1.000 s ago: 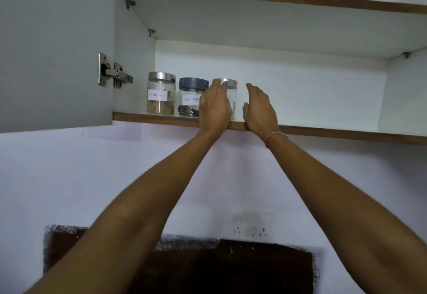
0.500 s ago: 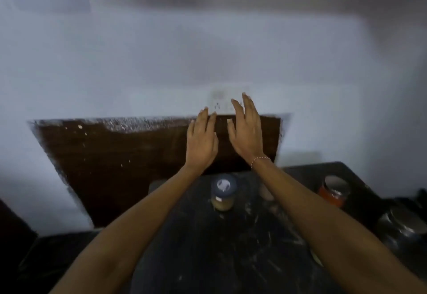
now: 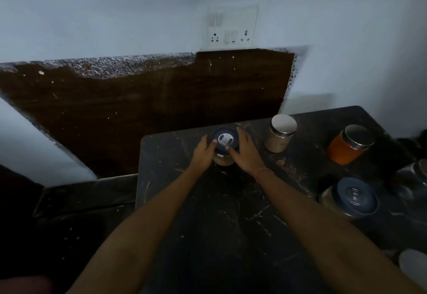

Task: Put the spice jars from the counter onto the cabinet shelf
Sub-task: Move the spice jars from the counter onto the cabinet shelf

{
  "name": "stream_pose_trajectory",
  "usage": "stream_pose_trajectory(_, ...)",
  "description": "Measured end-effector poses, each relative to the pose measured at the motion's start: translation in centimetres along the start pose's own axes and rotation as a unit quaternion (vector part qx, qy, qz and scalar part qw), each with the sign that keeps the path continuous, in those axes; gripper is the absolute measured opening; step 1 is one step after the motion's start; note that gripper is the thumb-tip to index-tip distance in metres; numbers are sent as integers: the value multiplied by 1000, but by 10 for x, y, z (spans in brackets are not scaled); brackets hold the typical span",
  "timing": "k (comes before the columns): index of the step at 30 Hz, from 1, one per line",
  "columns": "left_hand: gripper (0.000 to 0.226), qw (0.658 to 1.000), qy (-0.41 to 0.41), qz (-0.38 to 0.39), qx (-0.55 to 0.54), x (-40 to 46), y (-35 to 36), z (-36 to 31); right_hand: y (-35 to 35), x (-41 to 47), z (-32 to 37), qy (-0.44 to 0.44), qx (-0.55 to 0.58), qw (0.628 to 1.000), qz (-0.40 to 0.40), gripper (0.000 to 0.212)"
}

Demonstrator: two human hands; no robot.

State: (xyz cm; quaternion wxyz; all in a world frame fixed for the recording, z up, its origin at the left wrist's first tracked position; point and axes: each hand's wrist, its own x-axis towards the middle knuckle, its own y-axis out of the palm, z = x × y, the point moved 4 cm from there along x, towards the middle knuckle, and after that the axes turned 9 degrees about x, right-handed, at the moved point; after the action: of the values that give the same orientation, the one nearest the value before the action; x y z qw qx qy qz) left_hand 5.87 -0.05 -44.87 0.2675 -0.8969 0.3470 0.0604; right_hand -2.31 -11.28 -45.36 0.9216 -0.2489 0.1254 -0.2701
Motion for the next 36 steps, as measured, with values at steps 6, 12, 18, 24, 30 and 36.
stream_pose_trajectory(6, 46, 989, -88, 26, -113, 11, 28, 9, 22, 4, -12, 43, 82, 996, -4, 76)
stream_pose_trajectory(12, 32, 986, -135, -90, -46, 16, 24, 2, 16, -1, -11, 37, 105, 993, 32, 93)
stream_pose_trajectory(18, 32, 994, -63, -90, -13, 11, -10, -17, -10, -13, 5, -49, 106, 992, 55, 88)
stream_pose_trajectory(24, 30, 996, 58, 31, -59, -13, -42, -79, -51, -29, 45, -115, 128, 984, 53, 85)
stream_pose_trajectory(30, 43, 950, 78, 6, -302, -67, -24, -119, -92, -47, 93, -173, 180, 963, -100, 86)
stream_pose_trajectory(36, 64, 935, 180, -50, -303, -117, 16, -160, -117, -63, 125, -162, 139, 956, -203, 86)
